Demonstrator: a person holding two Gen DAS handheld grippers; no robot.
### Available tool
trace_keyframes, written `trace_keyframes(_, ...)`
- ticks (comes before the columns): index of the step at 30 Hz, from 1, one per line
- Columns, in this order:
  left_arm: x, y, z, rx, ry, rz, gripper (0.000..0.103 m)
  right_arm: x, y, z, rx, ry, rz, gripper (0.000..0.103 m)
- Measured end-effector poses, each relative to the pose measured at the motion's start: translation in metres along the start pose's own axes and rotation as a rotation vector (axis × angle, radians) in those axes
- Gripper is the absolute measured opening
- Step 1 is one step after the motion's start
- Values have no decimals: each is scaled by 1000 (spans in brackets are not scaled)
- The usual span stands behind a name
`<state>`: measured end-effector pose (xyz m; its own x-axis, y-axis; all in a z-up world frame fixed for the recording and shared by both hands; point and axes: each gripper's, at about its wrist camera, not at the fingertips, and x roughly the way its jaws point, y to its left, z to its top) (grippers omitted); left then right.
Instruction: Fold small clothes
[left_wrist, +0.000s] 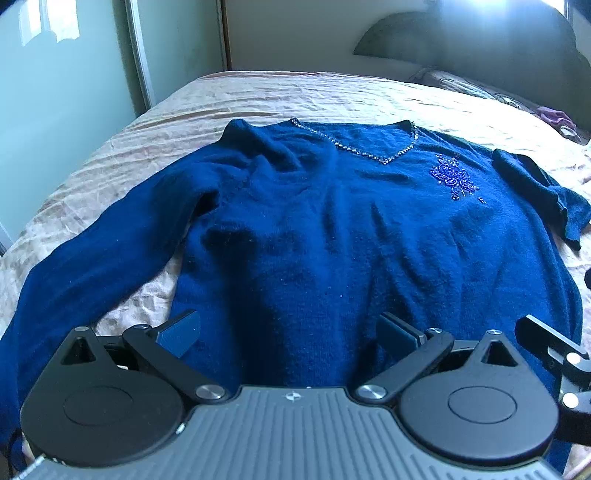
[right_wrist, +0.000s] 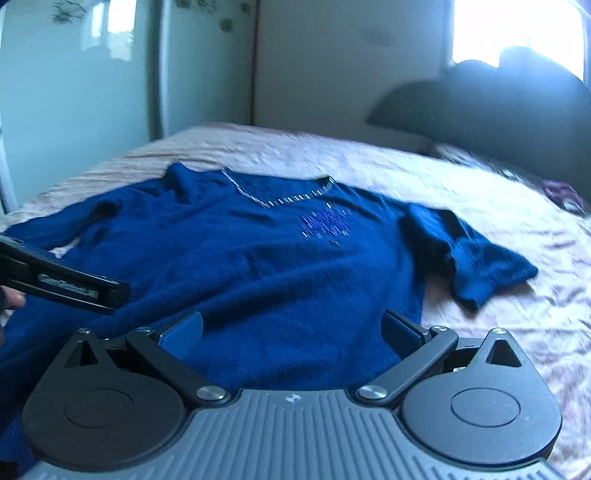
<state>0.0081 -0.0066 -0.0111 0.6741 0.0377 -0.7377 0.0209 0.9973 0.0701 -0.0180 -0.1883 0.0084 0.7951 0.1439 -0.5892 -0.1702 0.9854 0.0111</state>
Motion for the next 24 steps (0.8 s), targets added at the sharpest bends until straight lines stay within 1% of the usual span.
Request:
trace_keyframes(2, 0, -1, 0, 6, 0, -3, 102, -2, -1, 1, 6, -22, 32, 103)
trace_keyframes(4, -1, -2, 0, 10, -2, -6, 102, -2, -3, 3, 14, -21, 44, 103)
trace_keyframes(8, -1, -3, 0, 15, -2, -5, 102, 0, -3, 3, 9, -8, 38, 103)
trace_keyframes(15, 1, -3, 0, 19, -2, 4, 102, 3, -2, 3, 9, 28, -3, 103)
trace_keyframes(20, 1, -3, 0, 21, 2, -2, 102, 2, -8, 2, 26, 18, 34, 103)
trace_keyframes(24, 3, -2, 0, 20, 4, -9, 102, 4, -12, 0, 17, 7, 33, 103)
